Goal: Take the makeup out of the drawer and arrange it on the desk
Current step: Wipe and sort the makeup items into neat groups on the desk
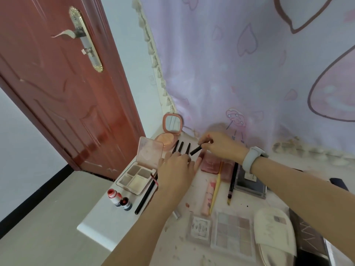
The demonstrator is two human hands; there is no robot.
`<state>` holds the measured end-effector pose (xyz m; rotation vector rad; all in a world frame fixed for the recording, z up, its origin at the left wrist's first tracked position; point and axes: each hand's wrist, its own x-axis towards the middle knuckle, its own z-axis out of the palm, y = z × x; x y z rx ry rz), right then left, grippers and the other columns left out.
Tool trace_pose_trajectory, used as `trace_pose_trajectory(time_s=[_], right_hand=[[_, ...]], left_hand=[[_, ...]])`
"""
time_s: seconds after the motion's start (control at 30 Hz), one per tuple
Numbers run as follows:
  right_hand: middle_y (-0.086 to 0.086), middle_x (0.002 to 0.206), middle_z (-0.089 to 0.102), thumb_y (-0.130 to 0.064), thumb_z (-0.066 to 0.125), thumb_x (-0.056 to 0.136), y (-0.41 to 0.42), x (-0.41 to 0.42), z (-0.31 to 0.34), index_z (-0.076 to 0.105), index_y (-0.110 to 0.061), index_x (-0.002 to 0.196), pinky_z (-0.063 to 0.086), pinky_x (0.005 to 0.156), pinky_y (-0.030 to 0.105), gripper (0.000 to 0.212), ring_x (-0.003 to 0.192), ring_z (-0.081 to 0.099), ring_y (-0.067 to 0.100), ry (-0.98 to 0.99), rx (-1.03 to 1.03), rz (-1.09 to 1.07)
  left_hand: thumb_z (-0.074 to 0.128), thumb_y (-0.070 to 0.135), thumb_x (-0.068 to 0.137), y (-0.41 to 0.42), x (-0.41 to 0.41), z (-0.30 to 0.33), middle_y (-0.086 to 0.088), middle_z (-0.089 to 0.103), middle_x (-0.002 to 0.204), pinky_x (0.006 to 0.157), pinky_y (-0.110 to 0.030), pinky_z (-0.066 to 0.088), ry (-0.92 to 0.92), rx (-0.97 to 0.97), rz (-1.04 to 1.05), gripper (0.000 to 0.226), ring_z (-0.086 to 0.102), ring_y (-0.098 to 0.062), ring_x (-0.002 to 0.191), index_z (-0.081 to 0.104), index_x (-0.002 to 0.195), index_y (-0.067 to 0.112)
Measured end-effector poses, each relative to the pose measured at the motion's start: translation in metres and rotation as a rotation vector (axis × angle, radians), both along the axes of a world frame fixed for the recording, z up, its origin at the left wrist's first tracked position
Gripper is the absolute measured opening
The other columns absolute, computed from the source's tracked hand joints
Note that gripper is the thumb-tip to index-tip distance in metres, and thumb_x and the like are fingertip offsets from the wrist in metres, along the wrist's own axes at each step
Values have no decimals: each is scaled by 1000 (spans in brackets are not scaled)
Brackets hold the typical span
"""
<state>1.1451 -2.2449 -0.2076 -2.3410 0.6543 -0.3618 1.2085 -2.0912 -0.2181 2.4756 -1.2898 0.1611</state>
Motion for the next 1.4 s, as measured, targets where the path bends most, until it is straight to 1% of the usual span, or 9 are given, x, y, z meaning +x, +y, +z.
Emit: trace_pose_trajectory(time_s=[0.17, 0.4, 0.8, 0.93, 1.0, 1.13, 1.2, 1.3, 1.4], right_hand=[[1, 129, 57, -6, 43, 93, 8, 12, -3, 61, -15, 118, 34, 98, 23, 32, 118, 51, 15, 107, -84, 68], [4, 129, 56, -7, 41, 94, -3, -8, -4, 58, -11, 122, 32, 91, 17, 32, 118, 51, 17, 82, -55, -38], [2, 126, 57, -12, 41, 96, 7, -23, -2, 59, -14, 119, 32, 86, 14, 29, 110, 51, 13, 12, -56, -106], [-3, 113, 59, -22, 43, 96, 17, -33, 9, 58, -16, 118, 40, 83, 21, 27, 94, 50, 8, -102, 32, -155], [-7, 94, 62, -30, 42, 96, 27, -41, 20, 58, -17, 109, 47, 68, 22, 25, 73, 52, 8, -157, 194, -183], [-1, 65, 70, -21, 49, 94, 52, -67, 42, 60, -6, 94, 34, 40, 13, 19, 42, 38, 4, -388, 570, -155], [8, 69, 70, -20, 54, 92, 70, -80, 46, 56, -7, 87, 33, 39, 16, 14, 39, 39, 5, -487, 624, -204], [12, 70, 69, -19, 60, 88, 103, -93, 44, 54, -7, 84, 41, 48, 23, 14, 45, 50, 9, -626, 731, -374], [22, 85, 69, -14, 54, 92, 136, -101, 40, 60, 6, 97, 40, 43, 17, 22, 46, 54, 10, -695, 874, -397]], left_hand=[[36, 54, 94, 4, -1, -8, -1, 64, 94, 85, -33, 34, -17, -8, -22, 49, 51, -20, 98, 70, 97, 19], [40, 41, 96, -5, -6, -15, -6, 61, 84, 81, -35, 40, 4, 30, -39, 43, 52, -24, 92, 63, 78, 10], [39, 33, 97, 2, -3, -7, -8, 59, 91, 75, -32, 43, 44, -8, 87, 35, 50, -23, 95, 61, 86, 8], [50, 22, 91, 12, -10, 2, -4, 59, 90, 70, -22, 36, 150, -238, 9, 20, 43, -15, 88, 65, 99, 10], [54, 20, 90, 21, -18, 8, -3, 59, 90, 67, -16, 29, 178, -356, -79, 19, 41, -11, 84, 66, 102, 10], [60, 14, 89, 50, -36, 22, 4, 56, 86, 65, -5, 36, 244, -530, -174, 17, 48, -4, 70, 68, 102, 8], [64, 16, 86, 65, -48, 27, 8, 60, 80, 65, -4, 40, 370, -691, -113, 13, 55, -3, 71, 69, 98, 14], [70, 17, 80, 80, -70, 35, 5, 65, 75, 69, -16, 49, 679, -990, 74, 12, 62, -8, 72, 63, 87, 23], [73, 12, 76, 86, -93, 39, 2, 64, 71, 67, -19, 49, 746, -1235, 211, 16, 61, -14, 70, 62, 75, 23]])
